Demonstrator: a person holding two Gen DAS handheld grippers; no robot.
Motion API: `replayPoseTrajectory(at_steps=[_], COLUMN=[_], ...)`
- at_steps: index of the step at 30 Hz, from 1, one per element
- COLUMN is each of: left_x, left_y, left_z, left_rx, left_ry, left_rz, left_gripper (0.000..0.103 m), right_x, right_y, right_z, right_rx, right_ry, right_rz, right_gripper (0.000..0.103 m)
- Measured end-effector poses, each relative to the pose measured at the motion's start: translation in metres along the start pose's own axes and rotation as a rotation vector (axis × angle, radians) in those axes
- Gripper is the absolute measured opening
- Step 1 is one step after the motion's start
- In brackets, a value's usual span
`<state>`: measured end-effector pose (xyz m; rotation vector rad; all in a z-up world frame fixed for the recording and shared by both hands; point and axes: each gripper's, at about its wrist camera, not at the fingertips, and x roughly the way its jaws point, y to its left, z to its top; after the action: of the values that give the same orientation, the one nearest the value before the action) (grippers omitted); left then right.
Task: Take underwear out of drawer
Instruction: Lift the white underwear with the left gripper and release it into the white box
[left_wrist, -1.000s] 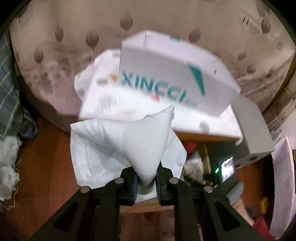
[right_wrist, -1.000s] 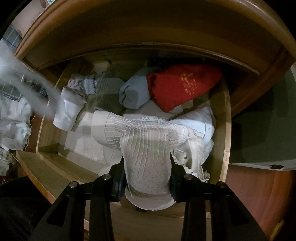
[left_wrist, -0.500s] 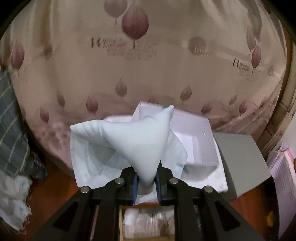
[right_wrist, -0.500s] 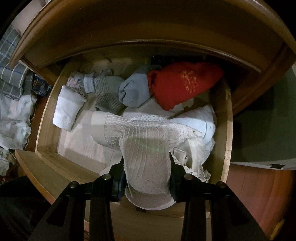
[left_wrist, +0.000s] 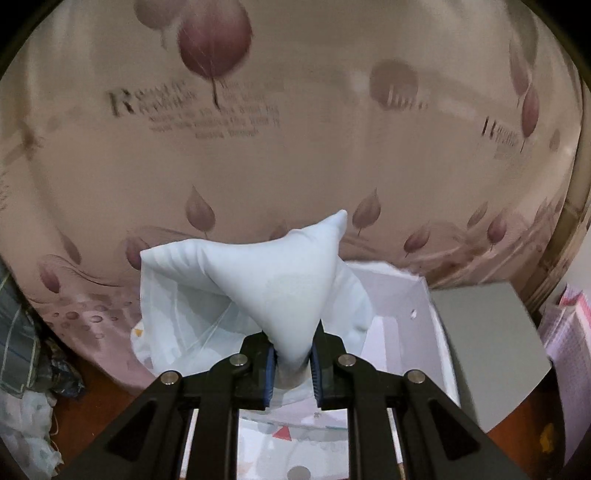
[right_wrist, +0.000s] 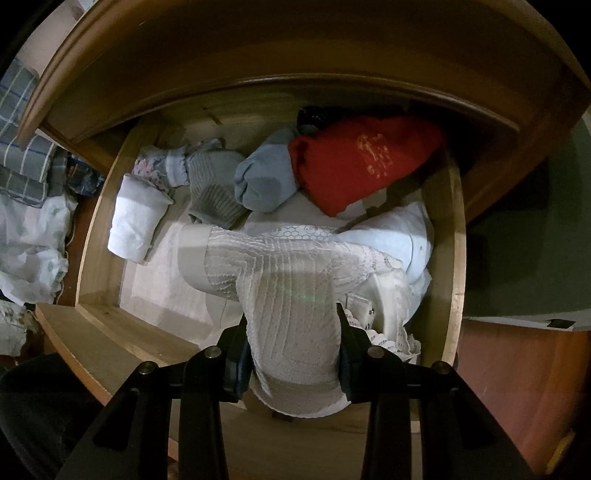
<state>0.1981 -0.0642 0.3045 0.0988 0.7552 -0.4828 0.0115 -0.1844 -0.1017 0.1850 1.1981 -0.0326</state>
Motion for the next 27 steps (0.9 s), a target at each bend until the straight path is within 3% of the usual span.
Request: replayPoseTrajectory(at_steps=[4,10,18,27], left_x=[0.050,0.086,0.094,0.081], left_y=[0.003,0.007,0.002,0.000], left_z=[-0.015,-0.043,-0.067,-0.081], left_rx=[-0.003,-0.023,-0.092,-0.213], left_ry=[0.074,0.159,0.222,0.261], left_rz=[0.020,0.049,0.053,0.136], left_gripper=[0.015,0.015,0.015,0.015], right_x=[0.000,0.000,0.000,0.001], right_y=[-0.002,-0.002,-0.002,0.000], right_z=[0.000,0.001,0.001,0.001], right_rx=[0.004,0.008,0.006,0.004], right_ry=[0.004,0.008,0.007,0.010], right_rz=[0.009,0.012,0.008,0.005], right_gripper=[0.035,0.035,0.035,0.035])
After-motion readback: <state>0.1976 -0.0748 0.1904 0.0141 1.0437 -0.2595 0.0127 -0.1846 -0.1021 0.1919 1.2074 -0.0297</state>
